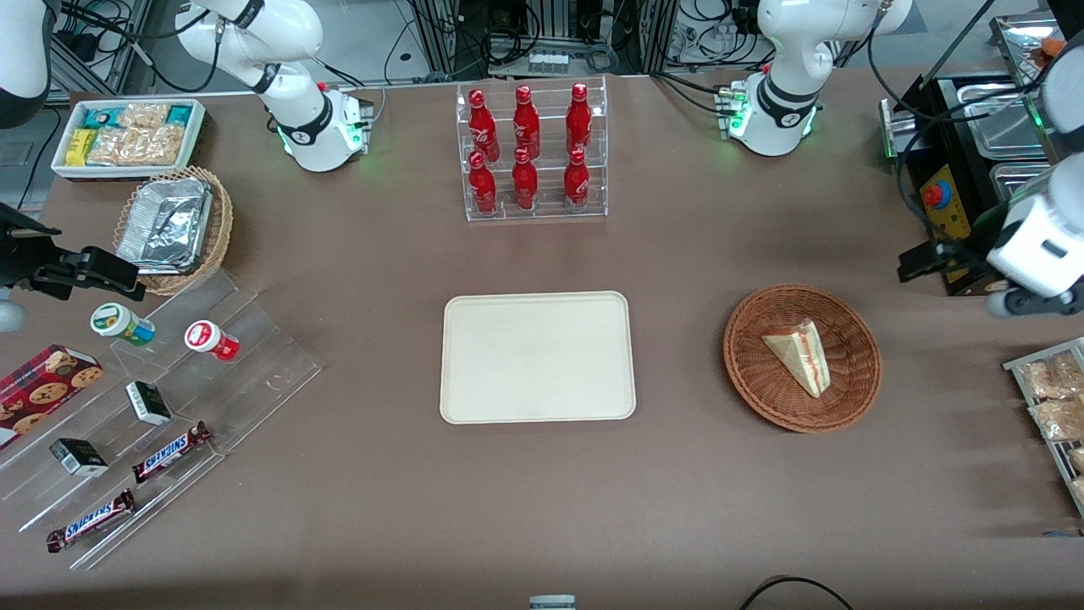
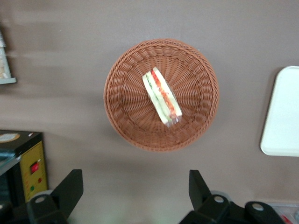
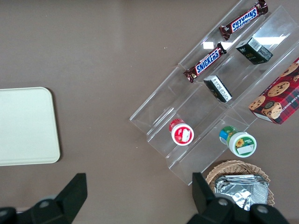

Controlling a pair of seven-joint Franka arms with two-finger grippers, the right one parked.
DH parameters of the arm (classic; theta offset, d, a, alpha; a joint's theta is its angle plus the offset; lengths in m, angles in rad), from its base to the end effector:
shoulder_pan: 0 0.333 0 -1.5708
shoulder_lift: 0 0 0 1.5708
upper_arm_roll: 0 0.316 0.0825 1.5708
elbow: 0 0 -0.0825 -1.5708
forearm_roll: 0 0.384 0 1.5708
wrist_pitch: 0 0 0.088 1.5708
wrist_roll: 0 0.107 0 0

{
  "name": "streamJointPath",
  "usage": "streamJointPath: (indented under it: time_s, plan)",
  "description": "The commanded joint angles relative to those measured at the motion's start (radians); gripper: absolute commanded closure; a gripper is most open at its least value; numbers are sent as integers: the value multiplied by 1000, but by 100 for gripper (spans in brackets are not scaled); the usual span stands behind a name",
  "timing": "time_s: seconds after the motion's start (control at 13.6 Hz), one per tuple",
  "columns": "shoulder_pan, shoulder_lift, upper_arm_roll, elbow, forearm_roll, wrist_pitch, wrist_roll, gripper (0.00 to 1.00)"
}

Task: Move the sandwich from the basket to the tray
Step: 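Move the left gripper down over the wrapped sandwich in the wicker basket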

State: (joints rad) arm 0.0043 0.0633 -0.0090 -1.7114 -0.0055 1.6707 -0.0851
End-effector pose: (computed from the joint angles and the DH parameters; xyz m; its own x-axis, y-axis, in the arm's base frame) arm 0.5715 -0.0031 0.5306 0.9913 0.0808 -0.1039 0.0810 -0.9967 -0.0029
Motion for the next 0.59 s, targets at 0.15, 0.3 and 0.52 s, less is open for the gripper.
streamJointPath:
  time_s: [0.15, 0.3, 0.52]
  plan:
    - [-4, -33, -5, -189, 2, 223, -191, 0]
    - [-18, -13, -6, -223, -5, 296, -308, 0]
    - [-70, 39, -5, -240, 8, 345, -442, 0]
